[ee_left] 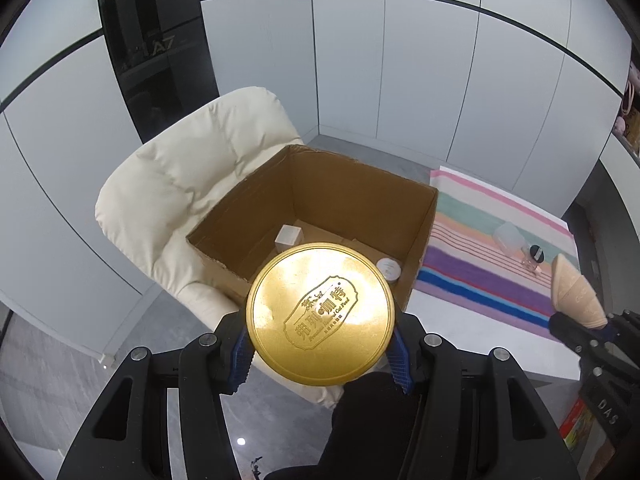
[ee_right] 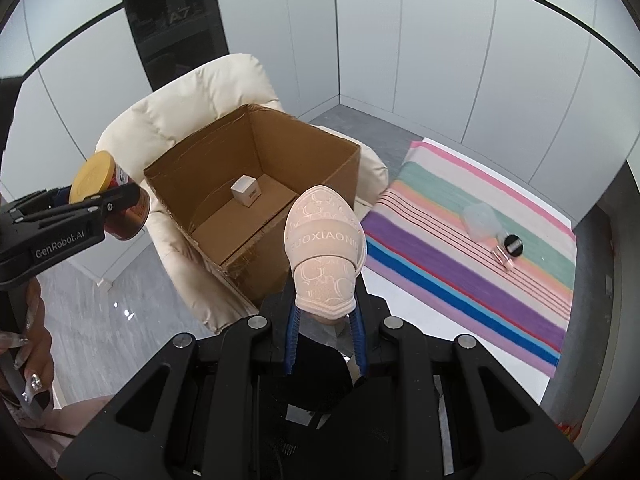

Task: Organize objects
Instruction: 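Carry the red jar and beige sponge with both tools over the cardboard box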

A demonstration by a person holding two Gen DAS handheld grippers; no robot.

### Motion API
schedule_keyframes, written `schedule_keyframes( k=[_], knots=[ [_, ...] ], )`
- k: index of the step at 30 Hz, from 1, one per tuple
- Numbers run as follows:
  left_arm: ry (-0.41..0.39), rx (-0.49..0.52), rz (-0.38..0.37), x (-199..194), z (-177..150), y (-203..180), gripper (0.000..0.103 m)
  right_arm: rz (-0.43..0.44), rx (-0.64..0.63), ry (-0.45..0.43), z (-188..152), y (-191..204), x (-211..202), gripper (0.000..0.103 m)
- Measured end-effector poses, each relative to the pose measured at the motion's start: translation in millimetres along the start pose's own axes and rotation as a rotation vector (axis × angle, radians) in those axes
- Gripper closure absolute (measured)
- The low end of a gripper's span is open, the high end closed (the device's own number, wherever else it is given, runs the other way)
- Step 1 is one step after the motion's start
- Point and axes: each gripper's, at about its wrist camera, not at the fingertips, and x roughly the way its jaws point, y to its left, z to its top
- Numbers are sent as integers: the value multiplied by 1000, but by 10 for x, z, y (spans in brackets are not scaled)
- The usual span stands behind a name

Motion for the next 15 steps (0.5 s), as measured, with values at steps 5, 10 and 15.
schedule_keyframes(
  k=[5, 10, 15],
  knots=[
    [-6, 8, 5, 66, 76, -14, 47, 9, -28, 2, 107, 92, 107, 80],
    [8, -4, 24, 212, 200, 42, 47, 21, -50, -5, 268, 153, 268, 80],
    [-12, -5, 53, 447, 407, 104, 47, 19, -95, -10, 518, 241, 520, 80]
  ],
)
